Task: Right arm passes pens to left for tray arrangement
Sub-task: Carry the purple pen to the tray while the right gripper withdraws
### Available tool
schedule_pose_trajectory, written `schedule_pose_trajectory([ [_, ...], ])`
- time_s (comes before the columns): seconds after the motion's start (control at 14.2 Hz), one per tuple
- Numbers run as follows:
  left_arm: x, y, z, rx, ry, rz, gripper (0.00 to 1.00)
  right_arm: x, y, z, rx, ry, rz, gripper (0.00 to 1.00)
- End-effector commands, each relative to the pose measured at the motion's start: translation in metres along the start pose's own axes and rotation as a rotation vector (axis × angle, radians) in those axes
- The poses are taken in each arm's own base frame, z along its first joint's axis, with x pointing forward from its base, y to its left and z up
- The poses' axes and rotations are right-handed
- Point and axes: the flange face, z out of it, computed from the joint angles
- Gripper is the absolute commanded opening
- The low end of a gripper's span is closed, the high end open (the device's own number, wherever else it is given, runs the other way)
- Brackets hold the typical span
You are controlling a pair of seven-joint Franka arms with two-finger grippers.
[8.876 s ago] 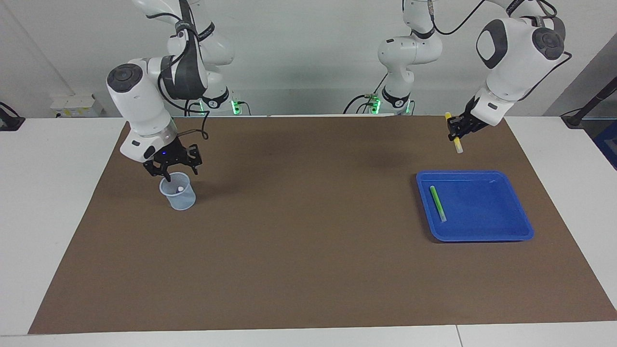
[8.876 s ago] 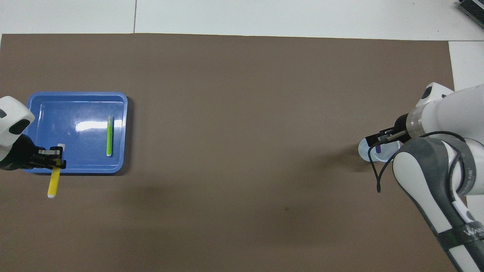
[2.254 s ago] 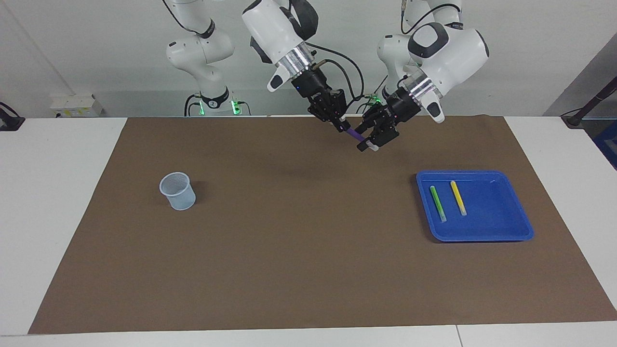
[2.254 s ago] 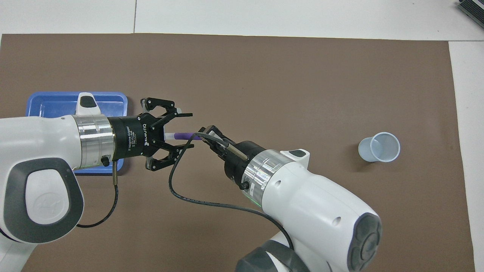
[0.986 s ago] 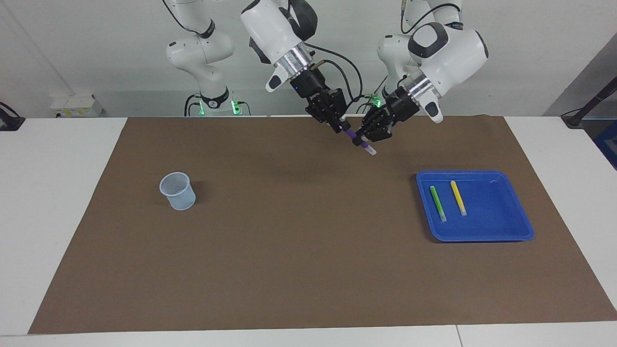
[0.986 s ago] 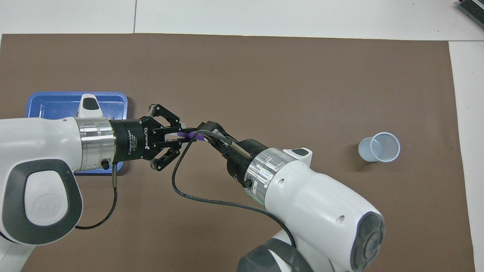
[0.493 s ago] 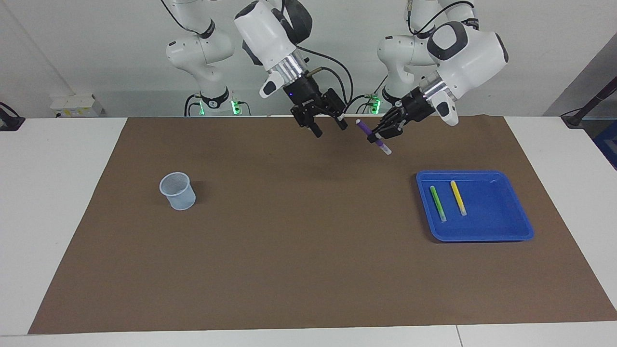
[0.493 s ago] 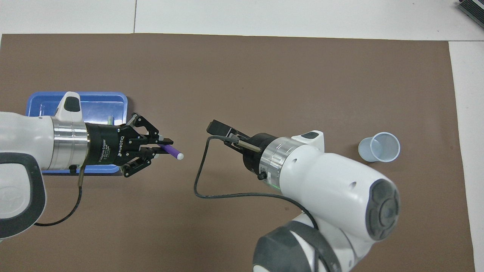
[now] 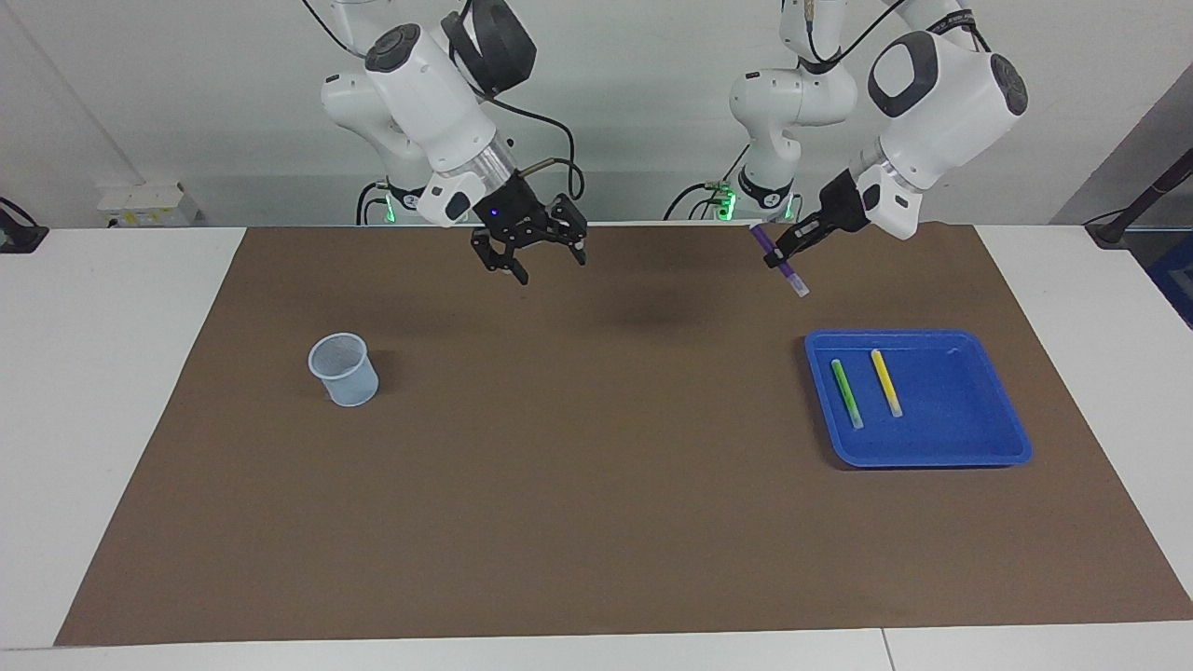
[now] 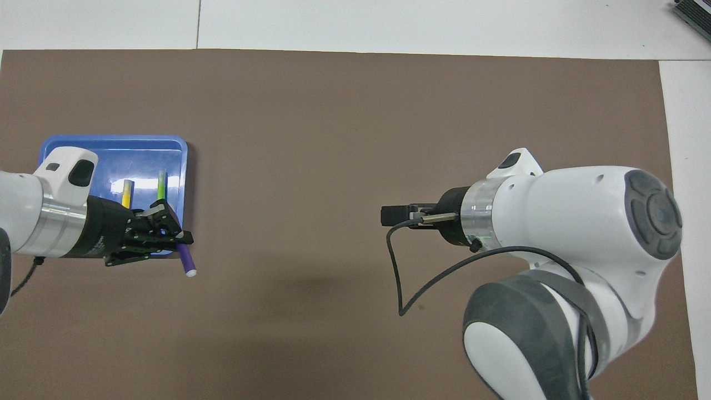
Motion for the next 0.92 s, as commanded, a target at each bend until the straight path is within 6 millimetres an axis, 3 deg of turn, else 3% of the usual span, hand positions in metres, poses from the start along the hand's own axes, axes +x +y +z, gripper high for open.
schedule_pose_trajectory([
  [0.0, 0.017, -0.036, -0.015, 0.114, 0.022, 0.169, 0.00, -0.005, 0.035, -0.009, -0.131, -0.057, -0.130, 1.00],
  [0.14, 0.038, -0.062, -0.012, 0.213, 0.025, 0.278, 0.00, 0.000, 0.074, -0.021, -0.194, -0.107, -0.186, 1.00],
  [0.35, 0.077, -0.097, -0.012, 0.316, 0.010, 0.390, 0.00, 0.006, 0.115, -0.043, -0.295, -0.183, -0.249, 1.00],
  [0.63, 0.115, -0.119, 0.003, 0.401, 0.023, 0.452, 0.00, 0.027, 0.112, -0.085, -0.380, -0.280, -0.292, 1.00],
  [0.85, 0.138, -0.139, 0.012, 0.421, 0.042, 0.468, 0.00, 0.033, 0.113, -0.089, -0.449, -0.303, -0.388, 1.00],
])
